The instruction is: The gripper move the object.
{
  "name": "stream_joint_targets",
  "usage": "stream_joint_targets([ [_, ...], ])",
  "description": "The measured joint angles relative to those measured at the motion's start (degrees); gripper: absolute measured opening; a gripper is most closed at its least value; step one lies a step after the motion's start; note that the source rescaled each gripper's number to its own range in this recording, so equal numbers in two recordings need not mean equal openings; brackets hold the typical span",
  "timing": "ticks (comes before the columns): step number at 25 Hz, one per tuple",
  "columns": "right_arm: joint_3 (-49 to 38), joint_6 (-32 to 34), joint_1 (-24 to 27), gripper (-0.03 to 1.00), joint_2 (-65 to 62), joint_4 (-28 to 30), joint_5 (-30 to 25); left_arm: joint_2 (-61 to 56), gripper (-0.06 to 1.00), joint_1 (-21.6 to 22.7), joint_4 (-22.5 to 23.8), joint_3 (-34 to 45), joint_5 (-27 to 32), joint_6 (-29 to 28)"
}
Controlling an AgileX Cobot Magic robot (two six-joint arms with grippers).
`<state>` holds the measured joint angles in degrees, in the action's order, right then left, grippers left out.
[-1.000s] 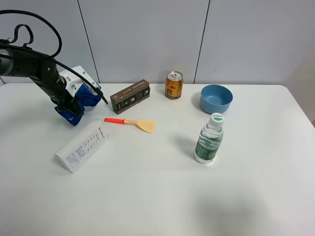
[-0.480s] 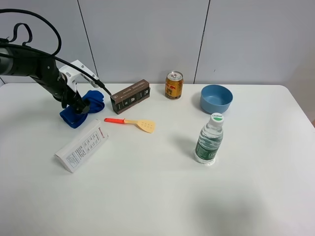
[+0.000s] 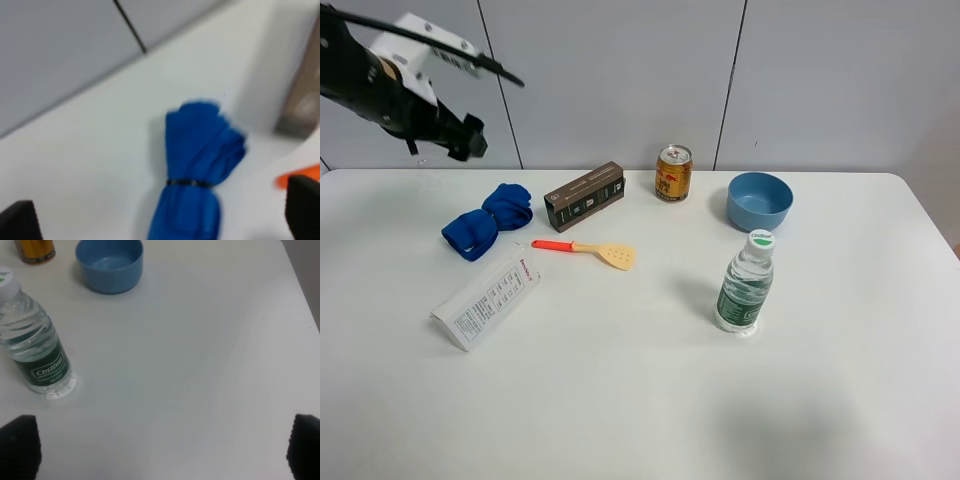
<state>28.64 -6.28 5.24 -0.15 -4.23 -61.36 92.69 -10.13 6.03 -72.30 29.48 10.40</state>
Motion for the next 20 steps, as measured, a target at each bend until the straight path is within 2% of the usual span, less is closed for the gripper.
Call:
stream_joint_targets([
  [3,0.0,0.0,0.0,1.0,0.0,0.0,0.0,-7.6,0.99,-1.6,-0.1,0.0,3.4,-3.0],
  [7,0.0,0.0,0.0,1.0,0.0,0.0,0.0,-15.7,0.99,-1.5,1.5,0.0,6.3,-3.5],
  [9,0.0,0.0,0.0,1.0,0.0,0.0,0.0,-19.3,0.99,0.6,3.3,0.0,7.3,-3.5],
  [12,0.0,0.0,0.0,1.0,0.0,0.0,0.0,-24.5,0.99,6.0,5.4,0.0,9.4,-3.5],
  [16,0.0,0.0,0.0,1.0,0.0,0.0,0.0,-31.9,0.99,12.8,5.7,0.0,13.9,-3.5],
  [20,0.0,0.0,0.0,1.0,0.0,0.0,0.0,-40.2,0.99,16.0,4.8,0.0,21.2,-3.5],
])
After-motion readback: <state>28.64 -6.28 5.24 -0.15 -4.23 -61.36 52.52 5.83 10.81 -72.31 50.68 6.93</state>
